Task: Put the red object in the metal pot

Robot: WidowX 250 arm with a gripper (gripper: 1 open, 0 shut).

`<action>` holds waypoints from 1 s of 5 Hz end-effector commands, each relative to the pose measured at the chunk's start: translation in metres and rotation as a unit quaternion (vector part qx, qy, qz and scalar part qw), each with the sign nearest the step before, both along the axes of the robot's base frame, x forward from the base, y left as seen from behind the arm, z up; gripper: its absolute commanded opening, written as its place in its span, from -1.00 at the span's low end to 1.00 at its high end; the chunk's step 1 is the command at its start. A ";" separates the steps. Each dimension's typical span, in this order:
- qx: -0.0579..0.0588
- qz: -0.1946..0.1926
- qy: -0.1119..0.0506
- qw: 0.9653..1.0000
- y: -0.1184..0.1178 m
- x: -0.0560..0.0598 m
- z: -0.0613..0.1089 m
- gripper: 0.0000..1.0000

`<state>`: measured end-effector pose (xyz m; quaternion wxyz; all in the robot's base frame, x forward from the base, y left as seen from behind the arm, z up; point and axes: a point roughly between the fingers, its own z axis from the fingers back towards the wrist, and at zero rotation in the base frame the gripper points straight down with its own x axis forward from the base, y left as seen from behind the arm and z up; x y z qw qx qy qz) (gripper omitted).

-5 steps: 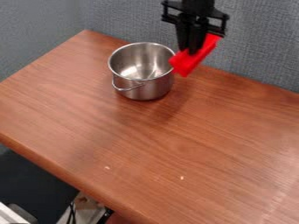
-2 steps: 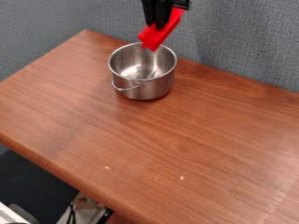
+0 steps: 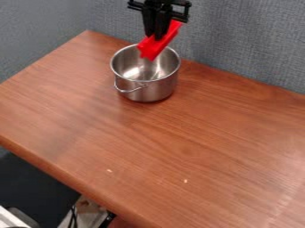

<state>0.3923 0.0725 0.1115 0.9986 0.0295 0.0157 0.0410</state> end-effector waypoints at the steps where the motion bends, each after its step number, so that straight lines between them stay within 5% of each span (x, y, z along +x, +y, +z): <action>1: 0.012 0.006 -0.032 0.999 0.009 0.006 0.020 -1.00; 2: 0.013 0.006 -0.030 0.999 0.010 0.006 0.017 1.00; 5: 0.024 0.010 -0.004 1.000 0.019 0.005 -0.006 1.00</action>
